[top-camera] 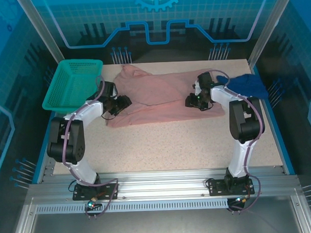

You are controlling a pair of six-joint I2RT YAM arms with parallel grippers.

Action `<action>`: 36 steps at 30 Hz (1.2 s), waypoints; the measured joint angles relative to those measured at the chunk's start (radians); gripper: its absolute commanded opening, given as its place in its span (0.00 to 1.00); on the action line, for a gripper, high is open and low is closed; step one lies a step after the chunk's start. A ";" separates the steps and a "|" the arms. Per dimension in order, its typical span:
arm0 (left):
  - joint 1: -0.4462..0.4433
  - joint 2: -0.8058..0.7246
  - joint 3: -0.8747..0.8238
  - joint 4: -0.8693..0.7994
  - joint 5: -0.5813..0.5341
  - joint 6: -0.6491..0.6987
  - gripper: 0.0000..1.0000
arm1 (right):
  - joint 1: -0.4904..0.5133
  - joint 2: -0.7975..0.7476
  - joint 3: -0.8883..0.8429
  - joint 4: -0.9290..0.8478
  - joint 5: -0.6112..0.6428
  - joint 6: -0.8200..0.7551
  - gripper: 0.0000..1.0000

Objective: Fold the inside-out t-shirt

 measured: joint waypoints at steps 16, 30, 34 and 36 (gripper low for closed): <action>-0.038 0.169 0.084 -0.027 -0.070 0.066 0.39 | -0.001 0.000 -0.021 0.007 0.003 0.000 0.42; -0.038 0.213 0.164 -0.035 -0.072 0.090 0.00 | -0.003 0.000 -0.024 0.010 0.003 0.000 0.42; -0.038 0.224 0.222 -0.061 -0.072 0.104 0.00 | -0.003 0.000 -0.032 0.010 0.003 0.000 0.42; -0.038 0.231 0.267 -0.072 -0.075 0.115 0.00 | -0.003 0.000 -0.034 0.009 0.003 -0.001 0.42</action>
